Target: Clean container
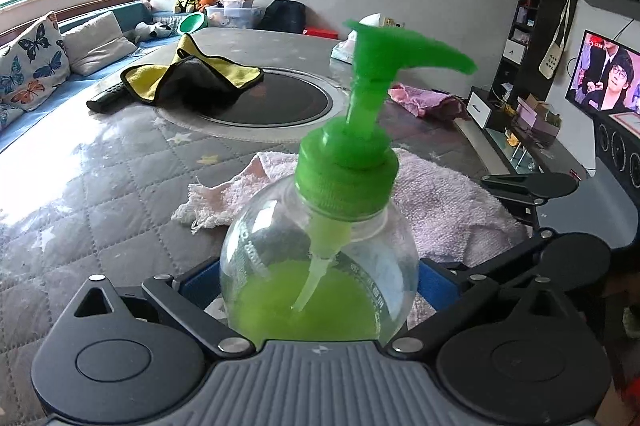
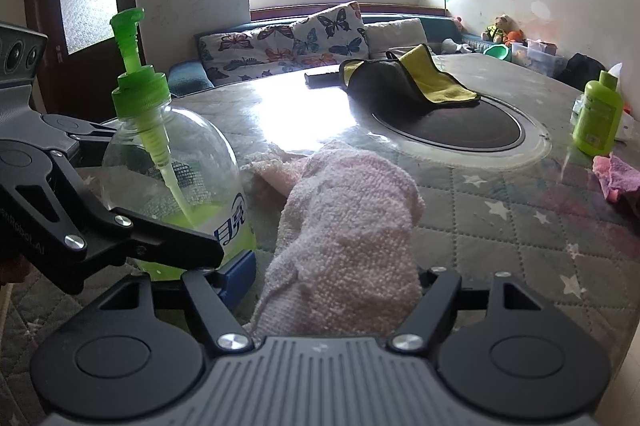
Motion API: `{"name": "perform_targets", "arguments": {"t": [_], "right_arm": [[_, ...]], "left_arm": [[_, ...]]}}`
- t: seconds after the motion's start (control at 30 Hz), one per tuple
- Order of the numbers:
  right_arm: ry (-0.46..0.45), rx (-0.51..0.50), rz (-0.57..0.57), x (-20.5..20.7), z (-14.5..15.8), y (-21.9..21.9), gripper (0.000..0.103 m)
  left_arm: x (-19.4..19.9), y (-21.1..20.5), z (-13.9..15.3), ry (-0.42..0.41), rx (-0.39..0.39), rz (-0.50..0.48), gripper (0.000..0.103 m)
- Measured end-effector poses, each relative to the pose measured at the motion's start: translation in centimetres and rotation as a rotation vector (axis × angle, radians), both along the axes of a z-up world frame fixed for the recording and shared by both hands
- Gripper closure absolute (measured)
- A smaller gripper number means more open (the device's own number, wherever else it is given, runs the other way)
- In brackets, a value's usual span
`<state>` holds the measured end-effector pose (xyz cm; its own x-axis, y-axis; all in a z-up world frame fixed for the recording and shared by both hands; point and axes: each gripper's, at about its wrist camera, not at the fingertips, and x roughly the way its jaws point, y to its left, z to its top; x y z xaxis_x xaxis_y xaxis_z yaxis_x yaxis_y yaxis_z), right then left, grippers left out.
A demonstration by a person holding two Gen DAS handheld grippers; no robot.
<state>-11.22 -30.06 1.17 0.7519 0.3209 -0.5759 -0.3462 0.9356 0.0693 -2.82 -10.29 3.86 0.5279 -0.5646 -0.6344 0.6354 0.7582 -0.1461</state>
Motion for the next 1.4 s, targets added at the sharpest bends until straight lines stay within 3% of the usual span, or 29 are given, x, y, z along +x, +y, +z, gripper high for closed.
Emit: {"name": "perform_targets", "arguments": {"t": [0.43, 0.8, 1.2, 1.4], "right_arm": [[0.003, 0.004, 0.007, -0.2, -0.2, -0.1, 0.026], [0.005, -0.002, 0.010, -0.2, -0.5, -0.2, 0.025], [0.010, -0.006, 0.008, -0.3, -0.8, -0.4, 0.024], [0.011, -0.005, 0.008, -0.3, -0.8, -0.4, 0.023]], "left_arm": [[-0.4, -0.2, 0.6, -0.027, -0.002, 0.065, 0.000], [-0.7, 0.4, 0.7, 0.019, -0.037, 0.099, 0.000], [-1.4, -0.4, 0.8, -0.039, 0.041, 0.101, 0.000], [-1.4, -0.3, 0.7, -0.023, 0.035, 0.100, 0.002]]}}
